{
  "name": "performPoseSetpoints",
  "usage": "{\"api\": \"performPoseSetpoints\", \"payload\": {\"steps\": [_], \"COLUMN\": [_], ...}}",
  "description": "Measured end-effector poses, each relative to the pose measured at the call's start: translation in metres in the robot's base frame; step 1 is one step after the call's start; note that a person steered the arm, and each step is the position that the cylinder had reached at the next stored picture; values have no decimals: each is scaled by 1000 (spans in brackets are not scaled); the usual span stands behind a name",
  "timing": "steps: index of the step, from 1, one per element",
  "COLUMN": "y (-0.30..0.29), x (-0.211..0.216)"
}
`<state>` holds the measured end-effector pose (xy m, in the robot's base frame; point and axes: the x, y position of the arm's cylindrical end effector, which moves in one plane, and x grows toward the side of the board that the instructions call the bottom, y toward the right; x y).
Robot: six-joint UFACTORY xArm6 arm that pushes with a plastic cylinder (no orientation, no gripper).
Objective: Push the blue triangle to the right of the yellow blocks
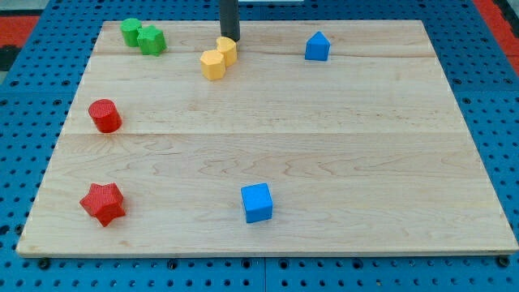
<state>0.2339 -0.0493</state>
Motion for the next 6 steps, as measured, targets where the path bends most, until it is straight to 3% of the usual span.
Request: {"api": "performPoseSetpoints", "payload": {"steps": [1,2,6], "y": [68,138,144], "x": [-36,-27,-19]}}
